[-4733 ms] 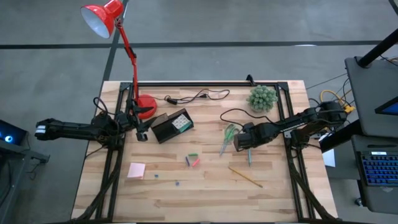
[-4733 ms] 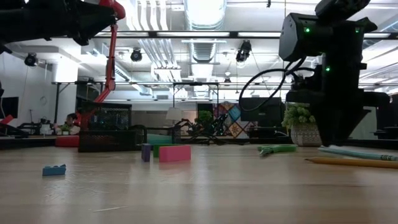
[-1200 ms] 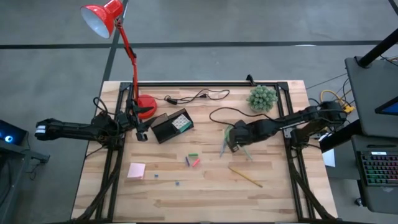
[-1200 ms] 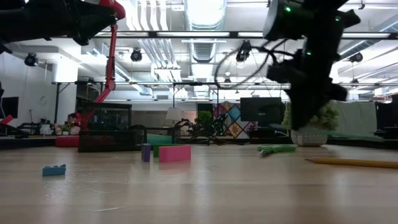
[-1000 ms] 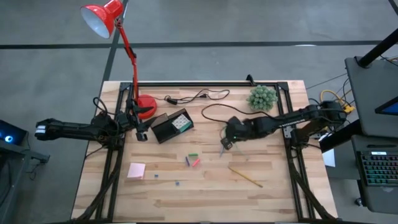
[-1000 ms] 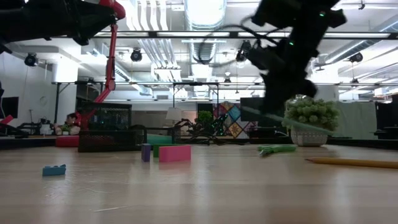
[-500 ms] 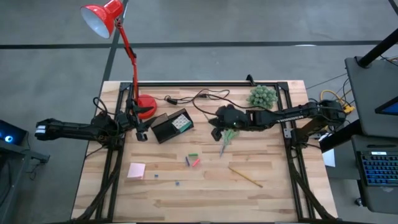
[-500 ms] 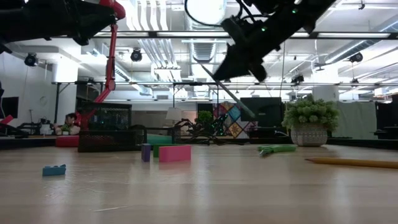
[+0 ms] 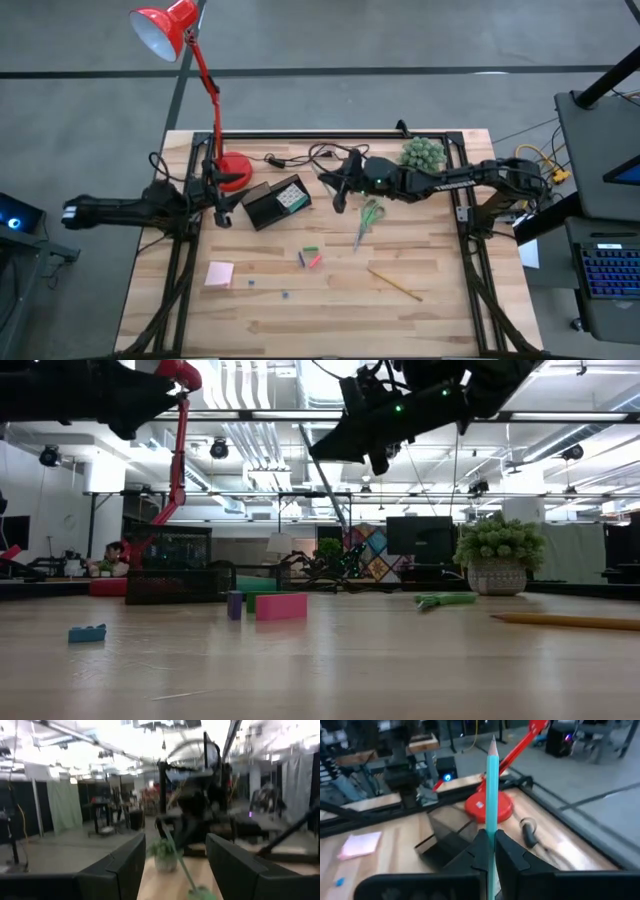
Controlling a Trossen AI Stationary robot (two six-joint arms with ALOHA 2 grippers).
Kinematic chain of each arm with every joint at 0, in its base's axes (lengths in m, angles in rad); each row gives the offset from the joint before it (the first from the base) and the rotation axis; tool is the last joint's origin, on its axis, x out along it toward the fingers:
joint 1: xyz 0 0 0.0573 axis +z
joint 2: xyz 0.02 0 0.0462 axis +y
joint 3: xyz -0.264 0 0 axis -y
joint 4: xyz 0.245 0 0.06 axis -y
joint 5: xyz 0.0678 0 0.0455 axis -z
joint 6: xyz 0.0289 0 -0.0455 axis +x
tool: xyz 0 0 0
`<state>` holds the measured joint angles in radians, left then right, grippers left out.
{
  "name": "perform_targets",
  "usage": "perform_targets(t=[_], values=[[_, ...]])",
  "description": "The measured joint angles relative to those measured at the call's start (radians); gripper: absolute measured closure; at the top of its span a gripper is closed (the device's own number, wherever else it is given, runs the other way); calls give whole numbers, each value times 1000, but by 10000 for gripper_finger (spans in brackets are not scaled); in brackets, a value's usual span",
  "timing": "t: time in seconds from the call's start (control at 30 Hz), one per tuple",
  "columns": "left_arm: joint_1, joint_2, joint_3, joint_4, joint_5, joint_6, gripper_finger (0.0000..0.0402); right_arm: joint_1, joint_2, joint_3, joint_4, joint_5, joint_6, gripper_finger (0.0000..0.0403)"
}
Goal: Pick and place office supplies into organizer
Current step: Put the blue pencil into the desk organizer
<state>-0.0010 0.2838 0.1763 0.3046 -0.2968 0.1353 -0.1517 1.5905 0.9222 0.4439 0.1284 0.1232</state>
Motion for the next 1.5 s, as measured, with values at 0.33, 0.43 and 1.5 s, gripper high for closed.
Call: perform_targets(t=[0.33,0.43,1.5], values=[[0,-163,24,-170,0,-26,206,-31,-1,0,169,-94,-96,394],[1,-186,20,-166,0,-26,206,-33,8,15,198,-125,-134,394],[1,-254,21,-233,0,-24,206,-66,571,579,436,-402,-98,394]])
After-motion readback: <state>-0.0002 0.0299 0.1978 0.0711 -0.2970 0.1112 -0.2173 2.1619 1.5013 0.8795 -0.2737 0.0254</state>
